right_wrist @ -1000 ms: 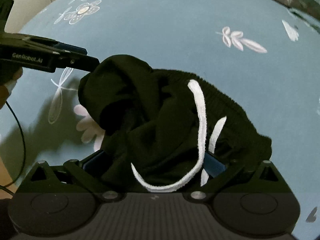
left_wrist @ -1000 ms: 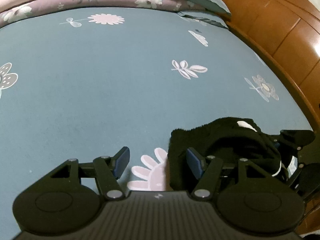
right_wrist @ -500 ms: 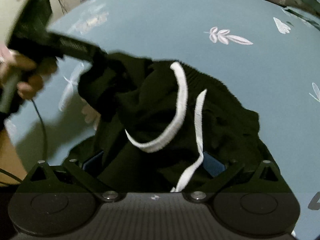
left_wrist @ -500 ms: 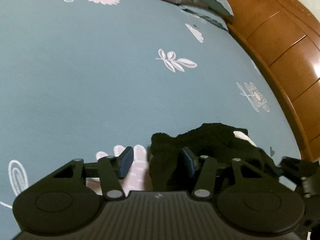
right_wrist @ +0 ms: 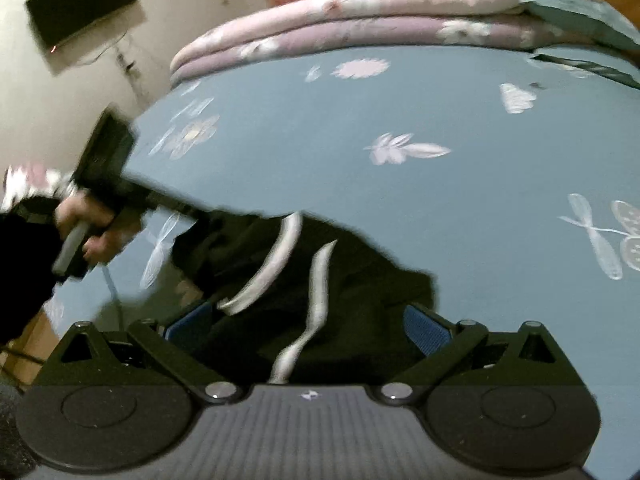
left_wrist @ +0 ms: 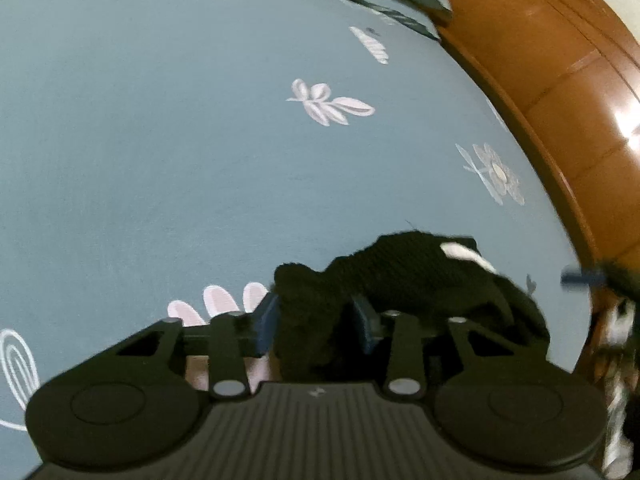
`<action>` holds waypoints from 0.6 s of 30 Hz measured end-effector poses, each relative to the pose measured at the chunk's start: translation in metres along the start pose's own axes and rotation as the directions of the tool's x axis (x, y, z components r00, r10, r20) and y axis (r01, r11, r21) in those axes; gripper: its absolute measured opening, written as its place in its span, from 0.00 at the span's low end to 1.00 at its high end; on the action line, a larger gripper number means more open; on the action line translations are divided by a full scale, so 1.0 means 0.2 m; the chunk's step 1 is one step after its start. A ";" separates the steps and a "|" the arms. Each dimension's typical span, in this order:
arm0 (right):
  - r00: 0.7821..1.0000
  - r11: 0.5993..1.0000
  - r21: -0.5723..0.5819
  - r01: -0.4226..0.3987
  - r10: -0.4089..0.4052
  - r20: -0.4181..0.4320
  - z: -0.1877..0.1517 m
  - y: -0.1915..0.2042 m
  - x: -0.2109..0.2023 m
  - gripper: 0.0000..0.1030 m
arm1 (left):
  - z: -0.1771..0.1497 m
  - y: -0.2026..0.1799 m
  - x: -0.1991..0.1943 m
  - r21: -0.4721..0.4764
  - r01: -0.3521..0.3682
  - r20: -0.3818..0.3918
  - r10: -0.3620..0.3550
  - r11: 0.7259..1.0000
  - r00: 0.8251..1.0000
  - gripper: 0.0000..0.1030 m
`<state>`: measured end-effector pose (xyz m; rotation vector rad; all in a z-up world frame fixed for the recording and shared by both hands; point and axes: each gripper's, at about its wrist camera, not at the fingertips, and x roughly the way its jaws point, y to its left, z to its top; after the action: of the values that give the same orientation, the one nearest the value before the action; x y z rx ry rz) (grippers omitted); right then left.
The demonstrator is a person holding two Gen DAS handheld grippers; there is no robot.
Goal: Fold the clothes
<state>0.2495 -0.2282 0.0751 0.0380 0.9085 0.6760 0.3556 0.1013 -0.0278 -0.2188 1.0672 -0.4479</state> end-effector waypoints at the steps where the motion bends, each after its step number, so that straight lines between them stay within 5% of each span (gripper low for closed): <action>1: 1.000 1.000 0.026 0.017 -0.017 0.008 0.01 -0.06 0.01 1.00 | -0.01 -0.02 -0.01 0.012 -0.015 0.008 0.015 1.000 1.000 0.30; 3: 0.999 0.994 0.098 0.043 -0.045 0.017 0.02 -0.18 0.04 0.99 | -0.03 -0.04 -0.04 0.012 -0.036 0.027 0.035 0.999 0.999 0.21; 9: 0.999 0.976 0.213 0.041 -0.046 0.019 0.00 -0.35 0.13 0.96 | -0.12 -0.16 -0.18 0.052 -0.035 0.125 0.028 0.998 0.992 0.21; 13: 0.999 0.975 0.221 0.031 -0.034 0.008 -0.02 -0.36 0.17 0.96 | -0.12 -0.10 -0.09 0.029 -0.049 0.069 0.047 0.998 0.997 0.22; 18: 0.999 0.975 0.218 0.040 -0.040 -0.004 -0.05 -0.33 0.15 0.96 | -0.09 0.05 0.02 -0.112 0.001 0.009 0.000 0.994 1.000 0.46</action>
<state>0.2902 -0.2665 0.0268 0.2150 0.9773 0.5361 0.3441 0.1092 -0.0421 -0.3205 1.0850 -0.3875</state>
